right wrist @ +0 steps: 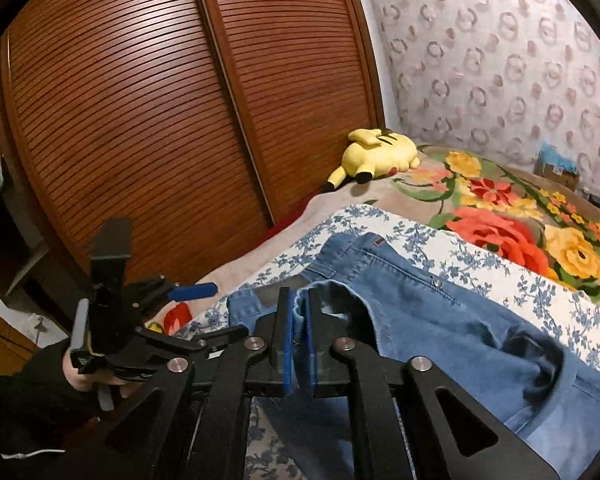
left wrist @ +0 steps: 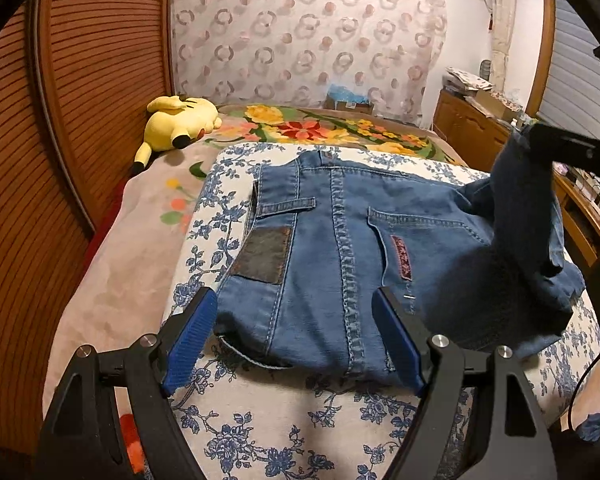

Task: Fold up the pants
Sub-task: 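Fold the held leg over toward the left tool with the right tool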

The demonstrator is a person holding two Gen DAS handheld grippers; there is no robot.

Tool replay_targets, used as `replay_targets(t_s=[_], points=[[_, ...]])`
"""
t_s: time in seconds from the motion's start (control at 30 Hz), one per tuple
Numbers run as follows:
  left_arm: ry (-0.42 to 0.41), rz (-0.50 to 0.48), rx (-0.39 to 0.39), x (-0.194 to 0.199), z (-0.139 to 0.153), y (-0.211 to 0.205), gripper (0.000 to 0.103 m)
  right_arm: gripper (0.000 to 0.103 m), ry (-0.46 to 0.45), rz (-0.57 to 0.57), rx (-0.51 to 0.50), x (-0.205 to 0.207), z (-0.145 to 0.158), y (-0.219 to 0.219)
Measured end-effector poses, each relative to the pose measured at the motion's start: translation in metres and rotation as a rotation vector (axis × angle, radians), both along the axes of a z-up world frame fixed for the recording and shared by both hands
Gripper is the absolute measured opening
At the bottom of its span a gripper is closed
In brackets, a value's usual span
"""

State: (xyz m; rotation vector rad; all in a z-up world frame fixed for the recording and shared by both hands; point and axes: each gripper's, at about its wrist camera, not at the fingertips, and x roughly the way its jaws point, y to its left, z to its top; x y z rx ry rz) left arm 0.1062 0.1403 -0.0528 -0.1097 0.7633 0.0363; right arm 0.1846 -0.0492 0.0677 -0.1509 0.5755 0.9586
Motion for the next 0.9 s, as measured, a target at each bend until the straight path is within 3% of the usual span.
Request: replay_targets(t_s=[0.03, 0.07, 0.1, 0.4, 0.7, 0.9], points=[[0.0, -0.001, -0.001, 0.001, 0.0, 0.0, 0.08, 0.023, -0.008, -0.009, -0.006, 0.0, -0.002, -0.001], [0.0, -0.001, 0.0, 0.001, 0.0, 0.0, 0.08, 0.037, -0.015, -0.025, -0.015, 0.001, -0.002, -0.002], [0.0, 0.0, 0.0, 0.001, 0.0, 0.0, 0.08, 0.042, -0.018, -0.039, -0.02, 0.003, -0.002, -0.004], [-0.004, -0.034, -0.015, 0.012, -0.002, -0.011, 0.08, 0.043, -0.05, -0.165, -0.043, 0.0, -0.008, -0.042], [0.018, -0.163, -0.034, 0.03, -0.014, -0.045, 0.08, 0.043, 0.057, -0.271, -0.129, -0.004, -0.046, -0.062], [0.059, -0.235, -0.034, 0.04, -0.024, -0.059, 0.067, 0.044, 0.103, -0.298, -0.167, -0.008, -0.053, -0.059]])
